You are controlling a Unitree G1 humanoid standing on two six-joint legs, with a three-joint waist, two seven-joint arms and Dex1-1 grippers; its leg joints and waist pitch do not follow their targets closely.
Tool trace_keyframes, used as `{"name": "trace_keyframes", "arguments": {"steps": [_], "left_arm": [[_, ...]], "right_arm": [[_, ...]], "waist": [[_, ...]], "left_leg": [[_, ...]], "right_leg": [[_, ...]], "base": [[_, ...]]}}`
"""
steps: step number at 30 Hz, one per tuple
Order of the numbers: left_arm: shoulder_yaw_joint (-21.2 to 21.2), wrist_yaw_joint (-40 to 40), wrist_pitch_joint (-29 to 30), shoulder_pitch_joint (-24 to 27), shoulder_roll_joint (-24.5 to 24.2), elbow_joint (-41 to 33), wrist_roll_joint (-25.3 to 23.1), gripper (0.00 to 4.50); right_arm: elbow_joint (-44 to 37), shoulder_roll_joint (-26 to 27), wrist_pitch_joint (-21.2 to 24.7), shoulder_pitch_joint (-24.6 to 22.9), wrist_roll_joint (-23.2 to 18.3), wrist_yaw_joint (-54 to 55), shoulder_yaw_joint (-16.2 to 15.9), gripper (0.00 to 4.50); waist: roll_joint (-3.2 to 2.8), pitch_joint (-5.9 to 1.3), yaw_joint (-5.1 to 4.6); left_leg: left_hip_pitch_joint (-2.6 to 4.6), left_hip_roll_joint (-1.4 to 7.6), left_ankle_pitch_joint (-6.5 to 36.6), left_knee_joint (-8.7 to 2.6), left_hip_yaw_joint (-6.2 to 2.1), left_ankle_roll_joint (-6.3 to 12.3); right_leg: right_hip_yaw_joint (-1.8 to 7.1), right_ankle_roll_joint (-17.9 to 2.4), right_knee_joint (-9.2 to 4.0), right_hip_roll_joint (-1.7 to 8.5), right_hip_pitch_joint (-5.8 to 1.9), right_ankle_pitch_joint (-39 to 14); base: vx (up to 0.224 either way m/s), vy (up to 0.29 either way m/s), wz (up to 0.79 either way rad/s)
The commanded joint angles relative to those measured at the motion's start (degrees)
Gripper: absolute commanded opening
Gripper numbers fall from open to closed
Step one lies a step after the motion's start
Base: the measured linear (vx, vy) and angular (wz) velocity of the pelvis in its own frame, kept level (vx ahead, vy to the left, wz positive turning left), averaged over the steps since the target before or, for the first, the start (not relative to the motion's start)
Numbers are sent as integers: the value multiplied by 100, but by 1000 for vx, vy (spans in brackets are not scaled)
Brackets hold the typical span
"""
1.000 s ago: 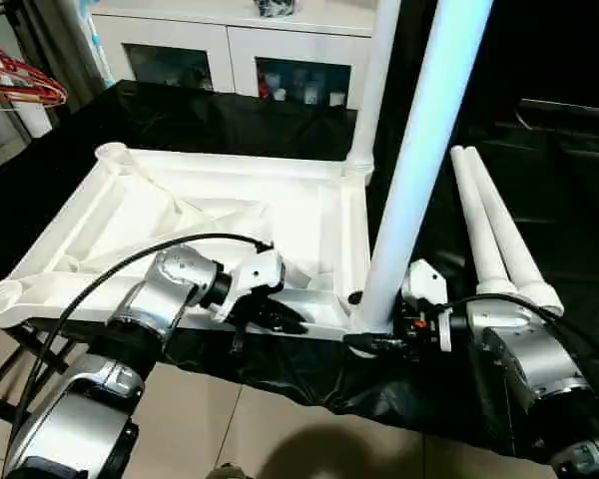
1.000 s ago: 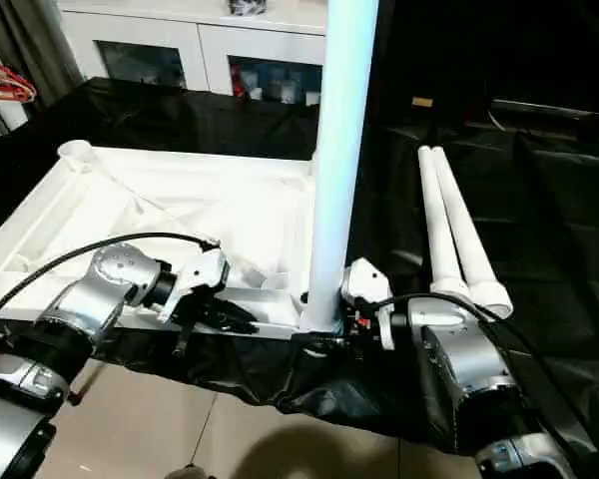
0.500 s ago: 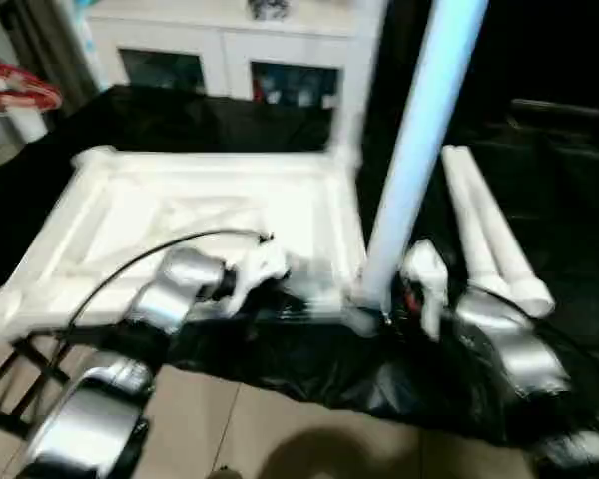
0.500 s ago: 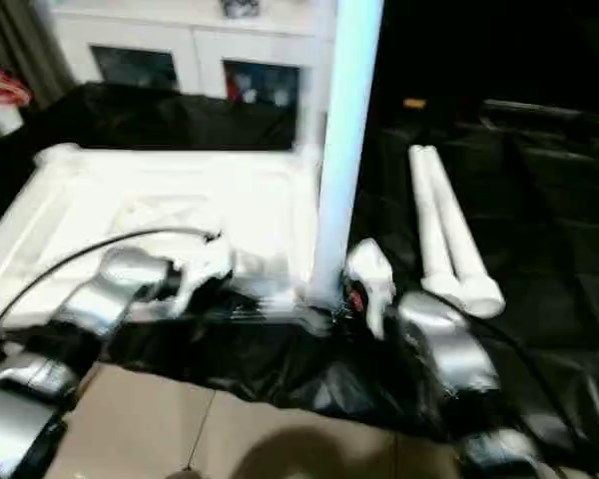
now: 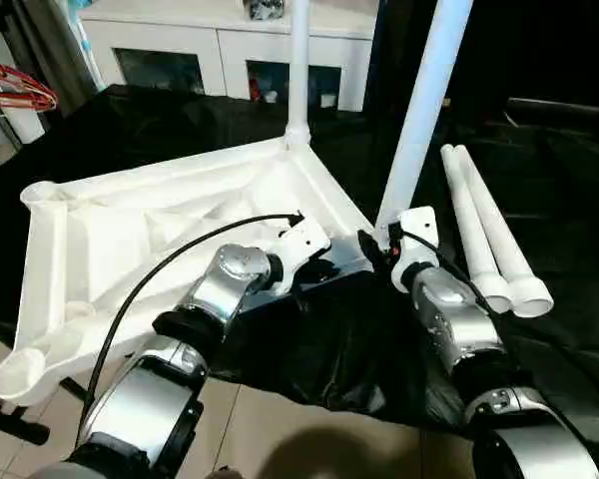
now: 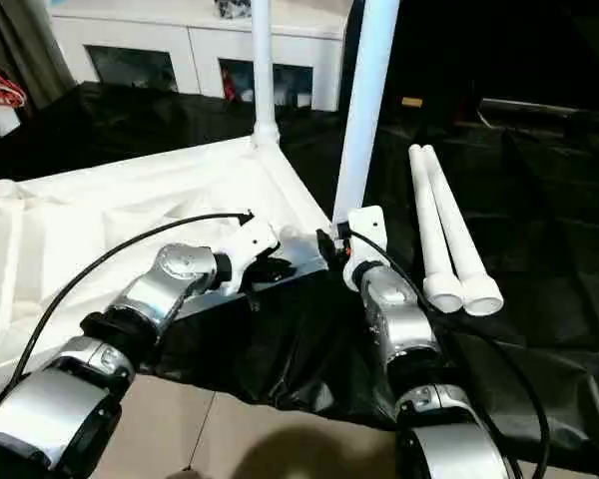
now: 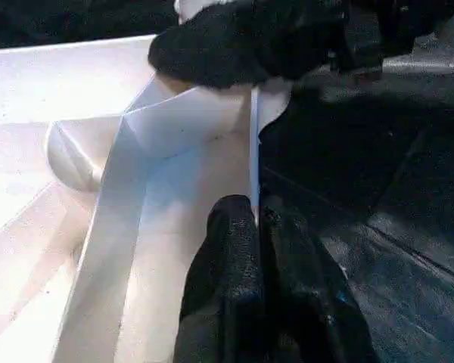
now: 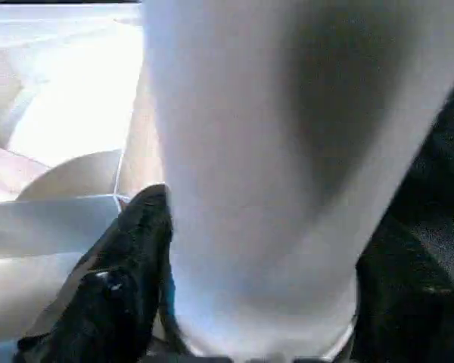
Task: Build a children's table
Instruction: Rotate leg to tighten
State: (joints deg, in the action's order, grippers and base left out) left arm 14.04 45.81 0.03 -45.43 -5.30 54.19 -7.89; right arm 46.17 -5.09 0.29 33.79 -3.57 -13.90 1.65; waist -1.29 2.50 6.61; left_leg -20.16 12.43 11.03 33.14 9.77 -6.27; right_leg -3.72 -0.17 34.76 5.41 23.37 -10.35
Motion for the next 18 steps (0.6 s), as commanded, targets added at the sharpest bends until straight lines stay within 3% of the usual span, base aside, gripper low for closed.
{"name": "trace_keyframes", "arguments": {"steps": [1, 7, 8, 10, 11, 12, 13, 18], "left_arm": [[49, -78, -366, -166, 250, -165, 61, 0], [66, 18, -550, -152, 220, -69, 40, 0], [73, -13, -560, -156, 215, -49, 18, 0], [72, -41, -581, -168, 210, -6, 4, 0], [42, -131, -642, -211, 213, 105, -15, 0], [26, -168, -668, -226, 217, 142, -21, 0], [6, -231, -700, -254, 219, 196, -33, 0], [-41, -383, -776, -340, 237, 358, -50, 0]], "right_arm": [[220, 179, 80, -123, 152, -112, -308, 349], [-456, -221, -34, -420, 251, -147, -255, 362], [-553, -277, -40, -472, 273, -144, -256, 362], [-740, -368, -36, -570, 286, -172, -242, 362], [-1235, -583, 18, -831, 297, -255, -170, 362], [-1396, -648, 45, -916, 295, -292, -138, 362], [-1759, -757, 125, -1092, 230, -409, -68, 362], [-2434, -988, 332, -1424, 70, -552, 62, 362]], "waist": [[12, -366, -12], [40, -362, 32], [76, -361, 31], [53, -355, 57], [89, -346, 98], [84, -356, 131], [115, -348, 135], [114, -359, 155]], "left_leg": [[-31, -6, 895, -373, 37, 234], [-20, -5, 863, -364, 45, 319], [-29, -7, 837, -365, 48, 335], [-21, -8, 797, -360, 51, 360], [-17, -12, 792, -357, 58, 388], [-1, 0, 761, -349, 56, 392], [-25, -17, 730, -349, 59, 431], [-56, -12, 630, -343, 38, 496]], "right_leg": [[185, -1285, -365, 221, -348, -499], [199, -1241, -368, 224, -365, -494], [197, -1234, -365, 219, -371, -480], [200, -1212, -376, 222, -357, -516], [203, -1144, -392, 211, -360, -584], [210, -1135, -377, 224, -356, -548], [213, -1105, -378, 210, -369, -510], [196, -1021, -382, 233, -370, -621]], "base": [[0, 0, 0], [0, 0, 0], [0, 0, 0], [0, 0, 0], [0, 0, 0], [0, 0, 0], [0, 0, 0], [0, 0, 0]]}}
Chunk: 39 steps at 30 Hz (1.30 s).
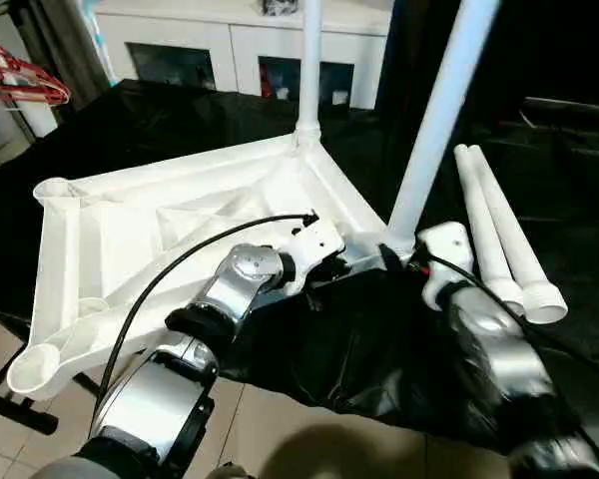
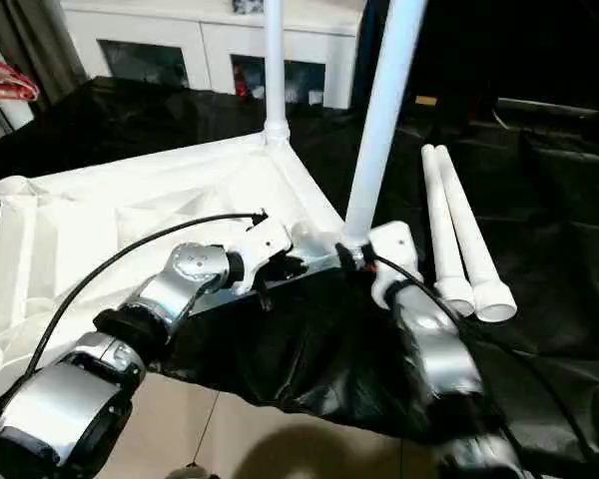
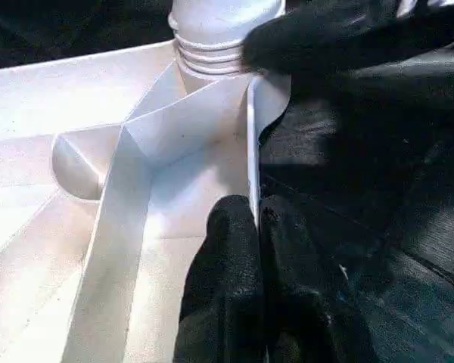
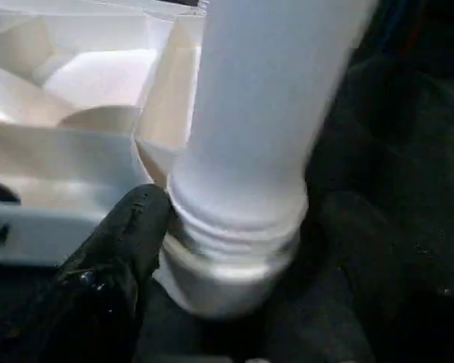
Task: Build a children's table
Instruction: Rotate leg to tighten, then rotate table base
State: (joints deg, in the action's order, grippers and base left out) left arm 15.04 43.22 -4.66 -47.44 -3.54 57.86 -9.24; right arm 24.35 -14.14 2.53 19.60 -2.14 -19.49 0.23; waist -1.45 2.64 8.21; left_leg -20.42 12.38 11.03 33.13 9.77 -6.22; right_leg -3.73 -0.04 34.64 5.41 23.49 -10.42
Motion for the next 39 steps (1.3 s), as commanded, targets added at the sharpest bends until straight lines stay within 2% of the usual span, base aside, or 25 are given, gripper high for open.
{"name": "trace_keyframes", "arguments": {"steps": [1, 2, 4, 5, 6, 7, 8, 9, 10, 12, 13, 14, 16, 17, 18, 19, 22, 23, 24, 25, 28, 30, 31, 33, 39], "left_arm": [[-147, -124, -309, -152, 66, 12, 89, 28], [-167, -154, -317, -184, 79, 54, 103, 55], [-180, -140, -313, -201, 82, 68, 122, 59], [-195, -277, -432, -226, 80, 90, 97, 68], [-196, -322, -473, -232, 78, 102, 87, 80], [-239, -421, -498, -248, 70, 86, 105, 92], [-309, -529, -490, -259, 51, 28, 147, 92], [-441, -715, -431, -270, -6, -121, 222, 92], [-441, -715, -431, -270, -6, -121, 222, 92], [-680, -1065, -262, -219, -273, -601, 274, 92], [-710, -1099, -257, -195, -331, -694, 270, 92], [-710, -1099, -257, -195, -331, -694, 270, 92], [-942, -1126, 117, 30, -694, -1400, 307, 92], [-1118, -1016, 558, 298, -1088, -2078, 281, 92], [-1192, -945, 753, 458, -1295, -2396, 238, 92], [-1294, -872, 1006, 652, -1513, -2750, 190, 92], [-1556, -734, 1667, 1182, -2018, -3587, 75, 92], [-1688, -732, 1990, 1416, -2234, -3906, 29, 92], [-1780, -680, 2235, 1634, -2438, -4163, -24, 76], [-1823, -675, 2448, 1803, -2592, -4386, -61, 57], [-1962, -769, 2855, 2047, -2818, -4663, -220, 54], [-1993, -728, 3273, 2305, -3076, -5014, -357, 26], [-1997, -722, 3423, 2392, -3162, -5130, -399, 26], [-1993, -724, 3695, 2537, -3320, -5293, -526, 6], [-1876, -626, 4234, 2942, -3546, -5634, -576, 0]], "right_arm": [[-325, -114, 136, -42, -105, -46, 202, 369], [-477, -177, 222, -119, -161, -179, 173, 373], [-595, -220, 302, -184, -225, -320, 135, 373], [-820, -306, 499, -307, -305, -535, 32, 373], [-880, -320, 556, -336, -310, -567, 14, 373], [-973, -337, 687, -387, -338, -660, -34, 373], [-1046, -346, 822, -431, -357, -746, -95, 373], [-1123, -353, 1034, -481, -342, -836, -209, 373], [-1123, -353, 1034, -481, -342, -836, -209, 373], [-1142, -312, 1259, -496, -175, -785, -393, 373], [-1151, -298, 1269, -499, -156, -758, -409, 373], [-1151, -298, 1269, -499, -156, -758, -409, 373], [-1132, -190, 1369, -457, -136, -668, -462, 373], [-1110, -112, 1409, -428, -82, -648, -562, 373], [-1116, -78, 1467, -419, -44, -636, -615, 373], [-1114, -37, 1490, -411, 0, -617, -674, 373], [-1097, 93, 1711, -373, -18, -563, -751, 373], [-1006, 159, 1788, -320, 14, -478, -768, 373], [-914, 218, 1853, -273, 26, -416, -770, 373], [-849, 262, 1882, -240, 29, -365, -764, 373], [-712, 354, 1928, -161, -7, -280, -717, 373], [-538, 406, 1900, -44, -22, -261, -704, 344], [-466, 423, 1901, 11, -13, -252, -702, 344], [-315, 448, 1909, 124, 18, -223, -702, 318], [-4, 559, 1992, 396, 83, -36, -665, 281]], "waist": [[135, -373, -8], [147, -372, -4], [146, -384, 7], [197, -388, 11], [185, -394, 24], [254, -398, 17], [225, -397, 26], [243, -394, 36], [235, -384, 30], [319, -354, 1], [277, -344, 0], [280, -332, -14], [307, -327, 3], [272, -351, -6], [277, -336, -47], [269, -339, -67], [275, -341, -72], [228, -344, -74], [257, -330, -80], [240, -334, -80], [233, -295, -53], [248, -277, -13], [300, -262, -18], [277, -261, -4], [310, -283, -2]], "left_leg": [[-33, -13, 609, -334, 41, 498], [-42, -21, 558, -331, 40, 530], [-46, -20, 475, -313, 38, 570], [-64, -24, 401, -300, 39, 649], [-57, -17, 392, -294, 37, 666], [-66, -10, 354, -288, 44, 721], [-69, -5, 324, -287, 33, 723], [-77, -2, 317, -281, 33, 742], [-83, 3, 342, -287, 29, 729], [-77, 15, 527, -311, 33, 604], [-65, 30, 629, -324, 29, 511], [-48, 25, 670, -326, 43, 458], [-36, 36, 665, -334, 42, 419], [-58, 83, 513, -347, 11, 325], [-86, 63, 463, -349, 19, 321], [-36, 58, 477, -342, 40, 273], [-19, 58, 404, -339, 44, 237], [-10, 63, 330, -342, 41, 203], [-17, 48, 329, -346, 50, 211], [-4, 52, 343, -353, 45, 158], [27, 46, 665, -380, 53, 36], [48, 62, 937, -409, 46, -73], [45, 57, 1074, -431, 42, -96], [47, 55, 1132, -438, 30, -150], [27, 31, 1045, -434, 14, -189]], "right_leg": [[198, -1043, -371, 229, -376, -607], [198, -1036, -368, 218, -387, -553], [198, -1060, -349, 217, -393, -405], [190, -1124, -320, 206, -398, -190], [193, -1136, -314, 214, -396, -150], [189, -1156, -308, 213, -393, -54], [186, -1186, -281, 217, -391, -13], [181, -1212, -274, 226, -387, 8], [180, -1222, -277, 228, -385, -15], [169, -1196, -306, 235, -373, -371], [178, -1156, -315, 258, -355, -599], [185, -1110, -339, 239, -332, -705], [190, -1109, -322, 244, -325, -711], [183, -1143, -233, 275, -348, -487], [180, -1131, -235, 245, -344, -431], [180, -1138, -242, 224, -307, -393], [192, -1179, -216, 218, -309, -236], [191, -1218, -187, 209, -287, -108], [194, -1221, -203, 194, -284, -92], [194, -1244, -185, 196, -277, -50], [200, -1211, -228, 182, -244, -330], [208, -1144, -241, 201, -235, -592], [207, -1091, -273, 200, -240, -788], [217, -1049, -271, 212, -237, -873], [219, -1007, -250, 209, -256, -767]], "base": [[0, 0, 0], [0, 0, 0], [0, 0, 0], [0, 0, 0], [0, 0, 0], [0, 0, 0], [0, 0, 0], [0, 0, 0], [0, 0, 0], [0, 0, 0], [0, 0, 0], [0, 0, 0], [0, 0, 0], [0, 0, 0], [0, 0, 0], [0, 0, 0], [0, 0, 0], [0, 0, 0], [0, 0, 0], [0, 0, 0], [0, 0, 0], [0, 0, 0], [0, 0, 0], [0, 0, 0], [0, 0, 0]]}}
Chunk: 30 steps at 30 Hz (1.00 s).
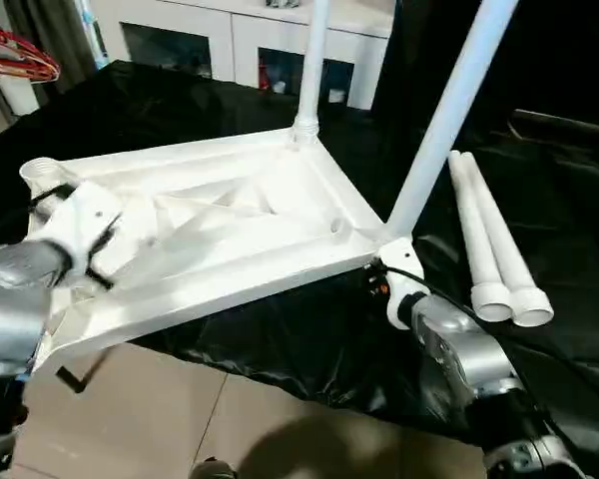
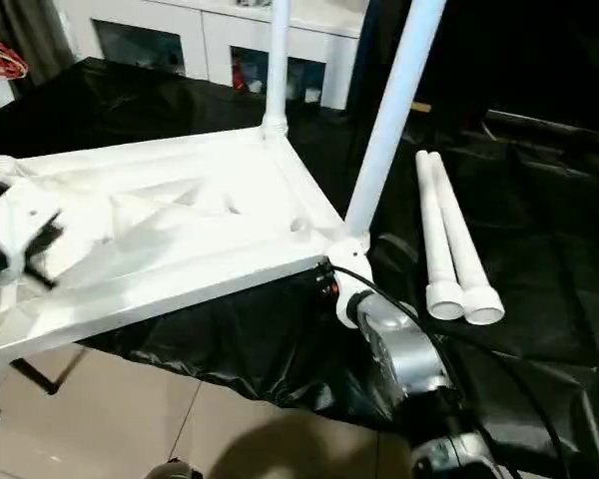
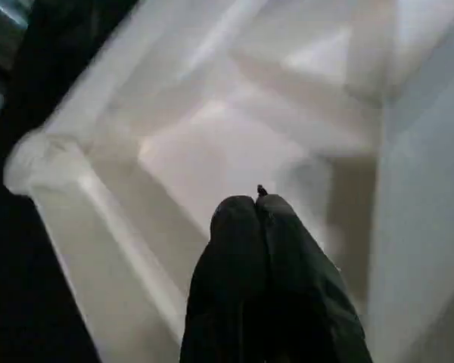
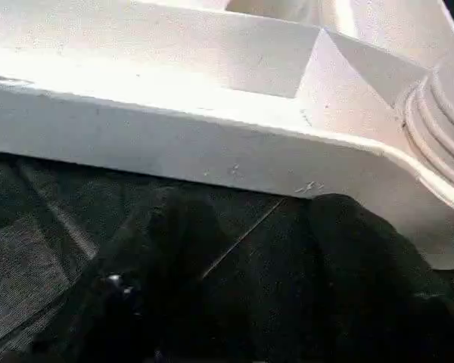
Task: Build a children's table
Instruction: Rotate table base
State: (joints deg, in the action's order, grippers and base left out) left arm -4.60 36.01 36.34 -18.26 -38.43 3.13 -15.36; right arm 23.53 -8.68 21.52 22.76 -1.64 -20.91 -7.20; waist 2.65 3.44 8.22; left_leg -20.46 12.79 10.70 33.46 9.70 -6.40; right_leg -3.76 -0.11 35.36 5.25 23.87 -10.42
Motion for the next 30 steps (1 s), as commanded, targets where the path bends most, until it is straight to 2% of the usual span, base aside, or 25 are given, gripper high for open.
{"name": "trace_keyframes", "arguments": {"steps": [1, 3, 6, 9, 11, 12, 15, 16, 18, 19, 22, 23, 25, 26, 27, 28, 29, 30], "left_arm": [[172, 217, 170, 84, -84, -193, 77, 0], [302, 374, 258, 158, -131, -241, 129, 0], [483, 580, 419, 234, -216, -295, 169, 0], [778, 1093, 362, 327, -473, -280, 211, 0], [905, 1434, 347, 361, -621, -355, 320, 0], [956, 1629, 383, 359, -686, -417, 421, 0], [1045, 2047, 421, 360, -802, -530, 654, 0], [1116, 2322, 448, 361, -864, -658, 836, 0], [1210, 2753, 475, 327, -876, -839, 1188, 0], [1264, 2985, 449, 273, -832, -906, 1394, 0], [1342, 3078, 442, 131, -699, -851, 1505, 0], [1448, 3102, 409, -60, -484, -720, 1547, 0], [1570, 3121, 389, -270, -220, -554, 1591, 0], [1614, 3129, 384, -339, -138, -494, 1605, 0], [1718, 3042, 266, -471, -3, -305, 1527, 0], [1788, 2978, 182, -563, 84, -171, 1467, 0], [1905, 2707, -91, -860, 399, 312, 1316, 0], [1924, 2611, -158, -958, 497, 471, 1285, 0]], "right_arm": [[152, 36, 83, 127, 25, 124, 91, 262], [299, 73, 30, 206, 11, 131, 107, 252], [532, 115, -69, 325, 0, 138, 112, 217], [851, 165, -175, 484, 3, 142, 113, 202], [999, 193, -220, 554, 9, 125, 112, 187], [1082, 205, -244, 596, 12, 123, 111, 164], [1232, 225, -296, 676, 20, 128, 111, 157], [1334, 244, -333, 733, 15, 124, 120, 157], [1462, 275, -392, 817, 18, 112, 117, 126], [1521, 296, -421, 864, 18, 102, 113, 118], [1605, 320, -484, 919, 19, 88, 106, 107], [1647, 348, -528, 948, 19, 71, 97, 77], [1673, 381, -568, 965, 13, 37, 83, 73], [1690, 392, -587, 974, 12, 23, 78, 71], [1720, 405, -623, 985, 21, 25, 67, 71], [1746, 411, -648, 998, 28, 29, 61, 37], [1773, 423, -702, 1026, 26, 33, 80, 30], [1783, 425, -722, 1038, 26, 31, 92, 28]], "waist": [[-102, -370, -3], [-137, -366, 3], [-120, -367, -14], [-145, -359, -18], [-137, -348, -23], [-152, -350, -20], [-155, -346, -19], [-151, -350, -16], [-152, -344, -23], [-135, -345, -19], [-155, -350, -16], [-135, -342, -28], [-138, -350, -15], [-133, -356, -10], [-124, -360, -12], [-126, -374, -9], [-112, -356, -28], [-125, -374, 0]], "left_leg": [[37, -14, 1057, -460, 25, -171], [47, -19, 1117, -467, 23, -186], [39, -18, 1273, -475, 18, -212], [47, -29, 1398, -483, 5, -217], [71, -25, 1527, -488, 7, -237], [79, -19, 1532, -488, 8, -244], [80, -24, 1565, -490, 14, -275], [76, -24, 1573, -492, 10, -281], [74, -27, 1628, -500, 9, -293], [79, -24, 1637, -499, 11, -297], [84, -24, 1654, -496, 15, -330], [73, -32, 1646, -499, 25, -321], [86, -31, 1673, -493, 28, -317], [58, -28, 1653, -499, 11, -325], [51, -34, 1625, -499, 11, -321], [66, -40, 1539, -480, 20, -318], [38, -52, 1516, -487, 26, -301], [62, -41, 1527, -479, 14, -321]], "right_leg": [[224, -1013, -316, 222, -292, -725], [223, -1045, -321, 215, -273, -743], [222, -1055, -328, 220, -287, -829], [228, -1021, -345, 225, -282, -1042], [234, -1016, -366, 232, -261, -1242], [236, -1024, -361, 227, -257, -1215], [234, -1076, -351, 214, -248, -1171], [234, -1082, -346, 226, -258, -1176], [234, -1105, -346, 225, -254, -1254], [236, -1096, -353, 230, -254, -1302], [237, -1095, -347, 229, -252, -1293], [240, -1068, -361, 222, -254, -1340], [242, -1024, -376, 229, -249, -1415], [242, -1003, -368, 246, -278, -1447], [239, -981, -377, 238, -282, -1460], [243, -963, -374, 233, -277, -1370], [241, -925, -393, 211, -278, -1400], [236, -909, -387, 235, -287, -1441]], "base": [[0, 0, 0], [0, 0, 0], [0, 0, 0], [0, 0, 0], [0, 0, 0], [0, 0, 0], [0, 0, 0], [0, 0, 0], [0, 0, 0], [0, 0, 0], [0, 0, 0], [0, 0, 0], [0, 0, 0], [0, 0, 0], [0, 0, 0], [0, 0, 0], [0, 0, 0], [0, 0, 0]]}}
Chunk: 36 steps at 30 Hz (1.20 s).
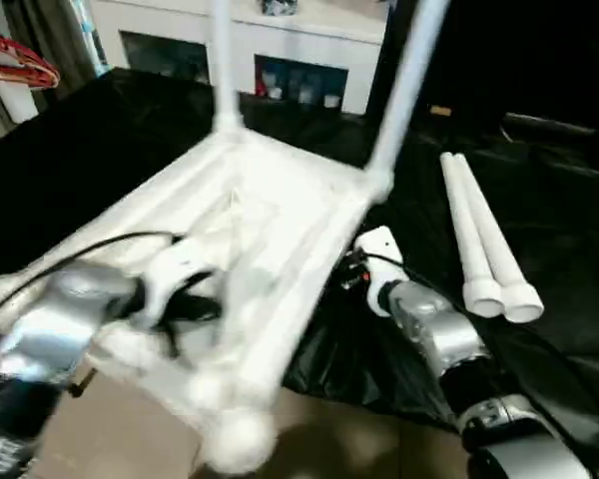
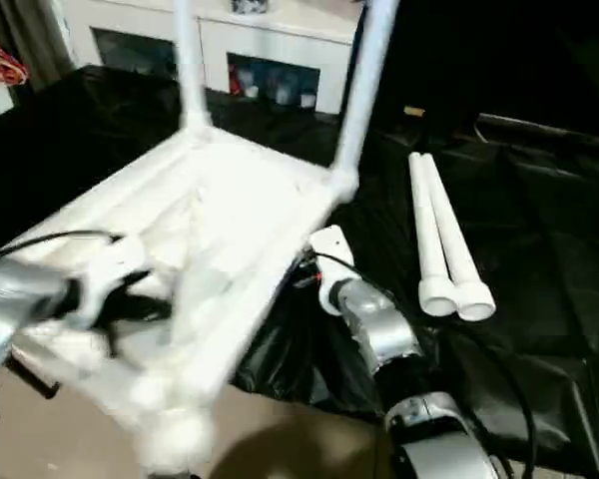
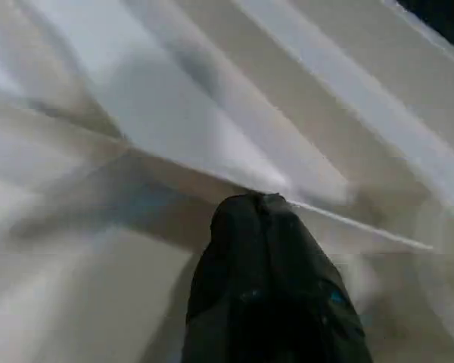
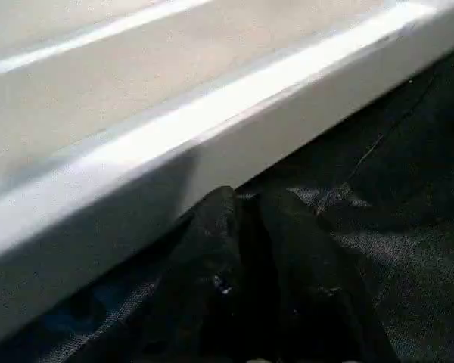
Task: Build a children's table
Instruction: Rotate table base
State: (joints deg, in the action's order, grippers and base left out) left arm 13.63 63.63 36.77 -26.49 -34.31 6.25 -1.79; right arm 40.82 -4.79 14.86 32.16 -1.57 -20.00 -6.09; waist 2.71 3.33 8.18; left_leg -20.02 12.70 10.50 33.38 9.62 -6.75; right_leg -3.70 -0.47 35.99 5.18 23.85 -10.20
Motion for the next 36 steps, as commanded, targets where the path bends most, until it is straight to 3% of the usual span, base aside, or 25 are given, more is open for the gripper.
{"name": "trace_keyframes", "arguments": {"steps": [1, 2, 3, 5, 6, 7, 8, 9, 10, 11, 12, 13, 14, 16, 18, 19, 20, 21, 22, 26, 31, 34, 35, 36], "left_arm": [[119, -276, -270, -256, 195, 362, -126, 0], [130, -504, -431, -436, 350, 689, -209, 0], [143, -705, -572, -591, 480, 977, -289, 0], [192, -978, -810, -853, 667, 1488, -419, 0], [285, -1266, -1046, -1096, 802, 1987, -585, 0], [362, -1461, -1220, -1274, 896, 2368, -701, 0], [362, -1461, -1220, -1274, 896, 2368, -701, 0], [452, -1681, -1456, -1490, 1001, 2848, -837, 0], [511, -1898, -1634, -1668, 1099, 3229, -945, 0], [486, -2034, -1687, -1749, 1164, 3396, -958, 0], [463, -2296, -1784, -1905, 1284, 3696, -1004, 0], [455, -2399, -1820, -1968, 1334, 3811, -1022, 0], [386, -2603, -1919, -2091, 1444, 4061, -1014, 0], [303, -2826, -2015, -2210, 1551, 4292, -993, 0], [40, -3531, -2436, -2593, 1832, 5082, -893, 0], [-1, -3647, -2513, -2637, 1867, 5169, -874, 0], [-62, -3826, -2629, -2701, 1921, 5294, -846, 0], [-137, -3891, -2674, -2723, 1964, 5320, -786, 0], [-182, -3940, -2750, -2761, 2004, 5400, -749, 0], [-550, -4288, -3169, -2886, 2180, 5650, -450, 0], [-640, -3928, -3454, -2928, 2120, 5661, -357, 0], [-514, -2596, -3441, -2648, 1907, 5010, -131, 0], [-325, -1773, -3434, -2403, 1735, 4541, -19, 0], [-325, -1773, -3434, -2403, 1735, 4541, -19, 0]], "right_arm": [[60, 33, -73, 112, 19, -53, -5, 21], [54, 18, -99, 130, 20, -36, 16, 10], [43, 2, -113, 143, 20, -22, 33, 10], [23, -47, -132, 160, 32, -8, 55, 10], [-15, -116, -151, 167, 55, -14, 63, 10], [-130, -204, -133, 149, 59, -83, 63, 10], [-130, -204, -133, 149, 59, -83, 63, 10], [-289, -318, -136, 115, 50, -222, 54, 10], [-546, -460, -139, 37, 10, -470, 25, 10], [-701, -543, -117, -17, -21, -641, -4, 10], [-1076, -741, -55, -157, -100, -1062, -88, 10], [-1247, -832, -20, -224, -137, -1260, -133, 10], [-1582, -1021, 54, -360, -213, -1575, -202, 10], [-1923, -1220, 187, -493, -302, -1869, -262, 10], [-2742, -1725, 522, -796, -581, -2525, -369, 10], [-2879, -1818, 567, -850, -620, -2634, -394, 10], [-3088, -1966, 636, -931, -679, -2807, -434, 10], [-3251, -2089, 698, -994, -737, -2958, -472, 10], [-3403, -2190, 775, -1056, -788, -3094, -494, 10], [-3885, -2559, 993, -1286, -878, -3533, -521, 10], [-4172, -2689, 1213, -1413, -919, -3499, -507, 10], [-4446, -2801, 1391, -1549, -1066, -3613, -514, 10], [-4528, -2862, 1441, -1596, -1095, -3675, -534, 10], [-4528, -2862, 1441, -1596, -1095, -3675, -534, 10]], "waist": [[-152, -371, 2], [-167, -377, -6], [-128, -389, -11], [-122, -406, -7], [-151, -409, -1], [-218, -410, 14], [-194, -414, 15], [-156, -415, 18], [-205, -421, 24], [-184, -429, 39], [-157, -413, 53], [-159, -429, 98], [-152, -428, 119], [-143, -423, 135], [-209, -417, 189], [-202, -418, 225], [-181, -428, 268], [-205, -426, 294], [-184, -418, 297], [-192, -419, 368], [-192, -417, 362], [-164, -409, 354], [-144, -408, 357], [-172, -406, 342]], "left_leg": [[11, -36, 1484, -466, 21, -283], [9, -31, 1472, -462, 20, -298], [-10, -41, 1369, -454, 18, -286], [-31, -53, 1106, -431, 23, -250], [-14, -58, 1107, -423, 29, -248], [-9, -71, 1155, -411, 23, -254], [5, -63, 1212, -411, 34, -252], [-27, -63, 1188, -416, 18, -240], [-8, -68, 1214, -400, 23, -226], [-7, -64, 1170, -390, 21, -200], [-48, -79, 1091, -383, 18, -133], [-33, -57, 1023, -368, 11, -69], [-63, -65, 922, -364, 6, -30], [-52, -61, 924, -358, 11, -9], [-60, -83, 1029, -339, 6, 46], [-23, -73, 1077, -327, 12, 82], [-75, -64, 983, -326, -13, 138], [-65, -58, 992, -324, -12, 136], [-77, -55, 972, -329, -17, 112], [-68, -44, 1014, -309, -14, 149], [-64, -39, 1067, -327, -23, 78], [-75, -9, 1030, -343, -20, 64], [-68, -6, 1016, -346, -25, 64], [-95, 16, 948, -363, -26, 65]], "right_leg": [[237, -865, -443, 245, -289, -1427], [237, -874, -434, 243, -290, -1368], [226, -853, -431, 224, -316, -1236], [228, -907, -388, 213, -332, -867], [221, -918, -402, 208, -322, -811], [222, -924, -394, 195, -320, -780], [223, -919, -411, 199, -315, -782], [215, -915, -397, 208, -353, -781], [216, -898, -416, 201, -343, -735], [214, -915, -399, 199, -353, -632], [208, -892, -398, 178, -396, -521], [211, -910, -375, 203, -392, -393], [201, -939, -370, 204, -414, -338], [198, -931, -385, 203, -411, -361], [190, -978, -414, 179, -432, -408], [195, -949, -441, 169, -417, -421], [193, -930, -405, 201, -462, -368], [187, -923, -419, 213, -435, -455], [182, -935, -421, 225, -440, -566], [185, -998, -429, 219, -420, -609], [182, -981, -440, 231, -415, -727], [190, -1061, -418, 252, -406, -649], [188, -1072, -413, 264, -412, -637], [198, -1117, -382, 268, -410, -562]], "base": [[0, 0, 0], [0, 0, 0], [0, 0, 0], [0, 0, 0], [0, 0, 0], [0, 0, 0], [0, 0, 0], [0, 0, 0], [0, 0, 0], [0, 0, 0], [0, 0, 0], [0, 0, 0], [0, 0, 0], [0, 0, 0], [0, 0, 0], [0, 0, 0], [0, 0, 0], [0, 0, 0], [0, 0, 0], [0, 0, 0], [0, 0, 0], [0, 0, 0], [0, 0, 0], [0, 0, 0]]}}
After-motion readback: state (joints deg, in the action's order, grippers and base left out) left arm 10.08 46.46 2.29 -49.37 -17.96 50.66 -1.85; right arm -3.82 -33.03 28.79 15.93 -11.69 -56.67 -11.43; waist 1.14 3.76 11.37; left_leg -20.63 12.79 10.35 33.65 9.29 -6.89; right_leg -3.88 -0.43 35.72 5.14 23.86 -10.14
